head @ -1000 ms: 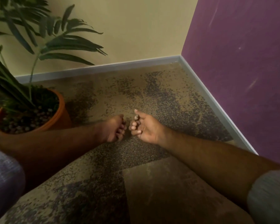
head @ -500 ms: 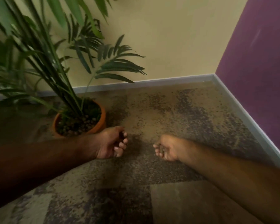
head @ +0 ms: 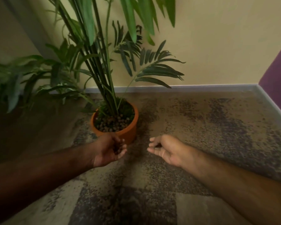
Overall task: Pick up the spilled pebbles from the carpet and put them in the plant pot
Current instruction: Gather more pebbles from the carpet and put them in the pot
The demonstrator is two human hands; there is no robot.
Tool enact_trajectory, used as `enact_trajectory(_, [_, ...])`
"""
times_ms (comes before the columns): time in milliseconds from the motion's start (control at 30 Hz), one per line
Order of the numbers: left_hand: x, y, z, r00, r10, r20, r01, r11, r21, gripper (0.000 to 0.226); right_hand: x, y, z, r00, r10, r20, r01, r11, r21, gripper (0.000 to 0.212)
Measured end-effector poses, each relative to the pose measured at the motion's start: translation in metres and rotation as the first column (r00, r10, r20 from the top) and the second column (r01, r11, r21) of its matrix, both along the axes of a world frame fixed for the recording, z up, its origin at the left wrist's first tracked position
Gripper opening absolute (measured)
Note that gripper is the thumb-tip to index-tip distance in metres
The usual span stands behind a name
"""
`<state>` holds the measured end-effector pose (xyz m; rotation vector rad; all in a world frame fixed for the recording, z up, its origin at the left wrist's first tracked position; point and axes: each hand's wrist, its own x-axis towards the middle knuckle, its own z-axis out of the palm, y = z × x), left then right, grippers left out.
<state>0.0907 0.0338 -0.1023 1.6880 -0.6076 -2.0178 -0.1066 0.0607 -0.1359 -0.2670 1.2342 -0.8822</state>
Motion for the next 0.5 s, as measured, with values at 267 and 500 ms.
enact_trajectory(267, [0.051,-0.012,0.027,0.887,0.431,-0.162,-0.458,0.867,-0.198,0.046,0.043,-0.036,0.051,0.95,0.062,0.307,-0.019,0.99,-0.141,0.058])
enact_trajectory(500, [0.058,-0.035,0.044,0.843,0.462,-0.277,-0.53,0.802,-0.276,0.094,0.067,-0.066,0.065,0.946,0.058,0.32,-0.017,0.992,-0.128,0.091])
